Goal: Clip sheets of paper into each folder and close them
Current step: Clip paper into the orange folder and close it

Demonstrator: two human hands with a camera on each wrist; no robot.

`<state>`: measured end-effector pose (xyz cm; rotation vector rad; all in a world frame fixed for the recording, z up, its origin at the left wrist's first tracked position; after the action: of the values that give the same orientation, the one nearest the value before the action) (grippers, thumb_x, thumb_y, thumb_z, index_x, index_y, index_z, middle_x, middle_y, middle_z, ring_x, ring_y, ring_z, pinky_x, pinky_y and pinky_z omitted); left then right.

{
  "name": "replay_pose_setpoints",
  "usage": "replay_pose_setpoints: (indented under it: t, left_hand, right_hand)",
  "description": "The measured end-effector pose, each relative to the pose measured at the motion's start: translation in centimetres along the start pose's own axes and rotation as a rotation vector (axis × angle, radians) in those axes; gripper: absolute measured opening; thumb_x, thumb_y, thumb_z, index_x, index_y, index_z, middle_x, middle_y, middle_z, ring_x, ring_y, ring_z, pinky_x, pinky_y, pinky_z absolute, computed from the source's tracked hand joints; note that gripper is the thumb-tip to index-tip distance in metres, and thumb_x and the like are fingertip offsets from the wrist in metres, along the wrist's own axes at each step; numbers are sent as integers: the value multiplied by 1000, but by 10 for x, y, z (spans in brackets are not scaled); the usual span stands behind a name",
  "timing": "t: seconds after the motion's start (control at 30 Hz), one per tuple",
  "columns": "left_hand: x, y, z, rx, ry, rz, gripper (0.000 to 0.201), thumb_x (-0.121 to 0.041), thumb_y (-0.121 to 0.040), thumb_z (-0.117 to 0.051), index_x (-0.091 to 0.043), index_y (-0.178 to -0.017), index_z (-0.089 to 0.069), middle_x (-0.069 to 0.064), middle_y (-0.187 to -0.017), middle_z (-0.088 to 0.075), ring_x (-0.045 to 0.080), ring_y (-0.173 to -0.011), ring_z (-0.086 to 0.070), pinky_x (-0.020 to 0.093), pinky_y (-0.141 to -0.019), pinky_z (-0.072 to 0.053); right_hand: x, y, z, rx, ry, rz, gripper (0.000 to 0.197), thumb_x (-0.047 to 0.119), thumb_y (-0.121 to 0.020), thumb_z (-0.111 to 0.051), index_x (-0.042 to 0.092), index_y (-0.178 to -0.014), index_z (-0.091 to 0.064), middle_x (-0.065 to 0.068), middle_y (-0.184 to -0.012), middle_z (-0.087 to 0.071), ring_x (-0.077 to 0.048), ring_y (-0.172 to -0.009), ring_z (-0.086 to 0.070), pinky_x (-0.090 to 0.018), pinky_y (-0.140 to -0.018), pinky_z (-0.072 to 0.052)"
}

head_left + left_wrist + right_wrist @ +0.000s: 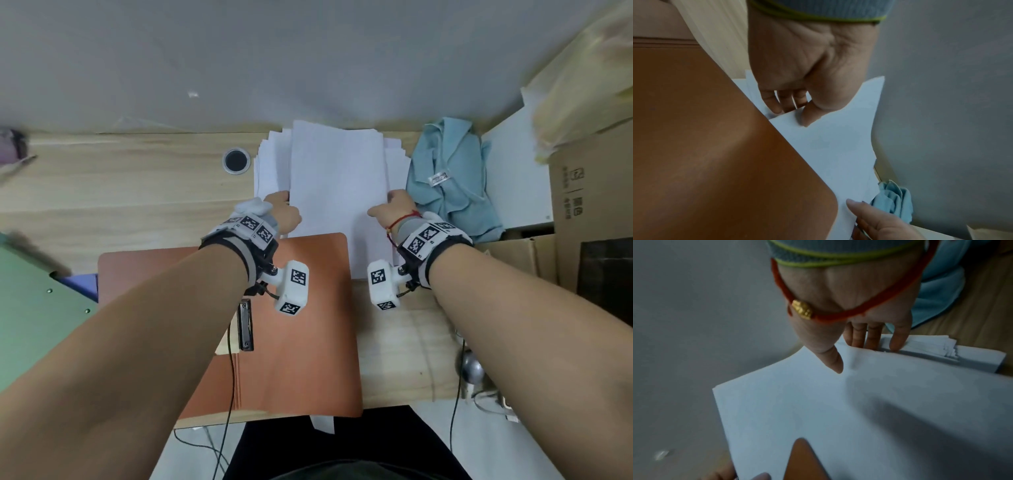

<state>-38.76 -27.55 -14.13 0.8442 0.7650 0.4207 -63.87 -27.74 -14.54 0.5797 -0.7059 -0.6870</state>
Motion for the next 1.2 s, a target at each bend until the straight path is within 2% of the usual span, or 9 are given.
replay_pose_setpoints:
  t: [0.13, 0.27, 0.4, 0.5, 0.7, 0.87, 1.03, 1.1, 1.2]
  left_hand:
    - [-23, 16, 17, -117, 132, -130, 40, 4, -89, -46, -8, -125, -56, 10, -107, -61, 26, -89, -55, 28, -70, -46]
    - [-46, 41, 45, -245, 181, -264, 43, 4, -87, -48, -7, -128, -55, 9, -114, -64, 27, -100, -58, 24, -74, -40]
    - [-47, 68, 80, -342, 273, -315, 38, -3, -89, -54, -8, -126, -59, 4, -114, -67, 23, -102, -62, 29, -84, -49]
    - [-33, 83, 99, -395, 355, -299, 33, -6, -89, -58, -5, -121, -63, 12, -119, -68, 28, -111, -63, 33, -88, -49]
    - [3, 139, 111, -389, 343, -496, 30, -14, -83, -56, -1, -108, -67, 10, -104, -72, 26, -98, -66, 32, -81, -47]
    - [43, 151, 91, -354, 355, -489, 15, -3, -86, -64, -7, -101, -66, 7, -93, -67, 20, -85, -61, 26, -71, -44]
    - [69, 159, 78, -313, 377, -511, 35, 10, -85, -59, -14, -109, -65, -5, -81, -61, -4, -69, -54, 10, -62, -43]
    - [72, 161, 73, -288, 330, -481, 24, 7, -88, -58, -8, -106, -63, -4, -78, -57, 2, -66, -50, 7, -58, -41]
    - [71, 166, 80, -398, 279, -474, 29, -3, -90, -62, -3, -119, -62, 6, -99, -63, 18, -90, -57, 26, -80, -47]
  right_hand:
    - [2, 2, 13, -25, -155, 22, 39, 11, -78, -70, -2, -113, -58, -14, -107, -66, -23, -84, -57, -33, -73, -48]
    - [27, 22, 42, -76, -366, 109, 12, 3, -76, -67, 3, -76, -56, -5, -71, -54, -17, -61, -46, -23, -53, -37]
    - [69, 61, 70, -101, -528, 312, 14, 1, -68, -68, 14, -74, -66, 5, -69, -64, -9, -61, -57, -20, -57, -45]
    - [90, 90, 69, -57, -562, 407, 28, -6, -72, -67, 17, -60, -58, 20, -45, -56, 5, -42, -49, -13, -48, -39]
    - [85, 142, 43, -5, -661, 491, 11, 6, -57, -66, 13, -65, -71, 11, -64, -68, -9, -61, -61, -22, -62, -49]
    - [49, 165, 14, -16, -561, 470, 22, -5, -67, -71, 15, -77, -72, 3, -76, -70, 1, -58, -62, -22, -65, -50]
    - [26, 182, -1, -58, -462, 451, 26, -6, -73, -73, 11, -93, -70, -10, -94, -70, -13, -80, -61, -23, -71, -49]
    - [21, 185, -6, -62, -408, 425, 23, -2, -76, -73, 1, -98, -70, -12, -95, -68, -13, -84, -57, -23, -70, -45]
    - [23, 189, -3, -106, -403, 411, 20, -3, -78, -70, -8, -97, -69, -8, -88, -60, -13, -84, -54, -23, -68, -41]
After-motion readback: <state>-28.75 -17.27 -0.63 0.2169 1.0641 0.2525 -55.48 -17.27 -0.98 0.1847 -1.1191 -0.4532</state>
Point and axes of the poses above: each hand's wrist, its own y-axis away from the middle knuckle, its own z-axis out of the back of the hand, x = y × z, the point moved 9 cm from there along -y, towards the middle knuckle
